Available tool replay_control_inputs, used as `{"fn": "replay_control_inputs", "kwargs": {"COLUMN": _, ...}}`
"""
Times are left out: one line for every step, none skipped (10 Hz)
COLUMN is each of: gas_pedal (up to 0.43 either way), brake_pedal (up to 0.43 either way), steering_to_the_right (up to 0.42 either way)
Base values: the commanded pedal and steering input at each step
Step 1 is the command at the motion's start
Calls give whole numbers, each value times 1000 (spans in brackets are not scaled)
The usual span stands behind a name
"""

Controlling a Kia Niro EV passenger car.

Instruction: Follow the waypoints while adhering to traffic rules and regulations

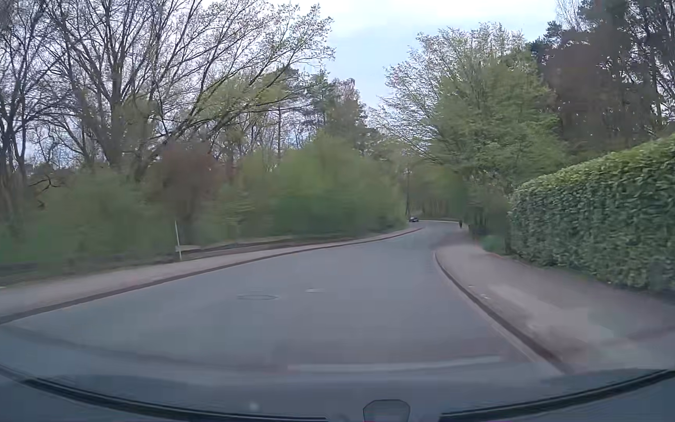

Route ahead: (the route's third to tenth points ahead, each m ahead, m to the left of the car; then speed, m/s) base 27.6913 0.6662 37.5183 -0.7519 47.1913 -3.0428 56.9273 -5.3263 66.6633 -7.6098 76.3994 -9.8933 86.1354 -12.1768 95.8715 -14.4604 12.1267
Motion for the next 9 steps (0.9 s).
{"fn": "replay_control_inputs", "kwargs": {"gas_pedal": 87, "brake_pedal": 0, "steering_to_the_right": 32}}
{"fn": "replay_control_inputs", "kwargs": {"gas_pedal": 87, "brake_pedal": 0, "steering_to_the_right": 33}}
{"fn": "replay_control_inputs", "kwargs": {"gas_pedal": 87, "brake_pedal": 0, "steering_to_the_right": 33}}
{"fn": "replay_control_inputs", "kwargs": {"gas_pedal": 98, "brake_pedal": 0, "steering_to_the_right": 33}}
{"fn": "replay_control_inputs", "kwargs": {"gas_pedal": 98, "brake_pedal": 0, "steering_to_the_right": 33}}
{"fn": "replay_control_inputs", "kwargs": {"gas_pedal": 98, "brake_pedal": 0, "steering_to_the_right": 35}}
{"fn": "replay_control_inputs", "kwargs": {"gas_pedal": 98, "brake_pedal": 0, "steering_to_the_right": 38}}
{"fn": "replay_control_inputs", "kwargs": {"gas_pedal": 98, "brake_pedal": 0, "steering_to_the_right": 38}}
{"fn": "replay_control_inputs", "kwargs": {"gas_pedal": 98, "brake_pedal": 0, "steering_to_the_right": 38}}
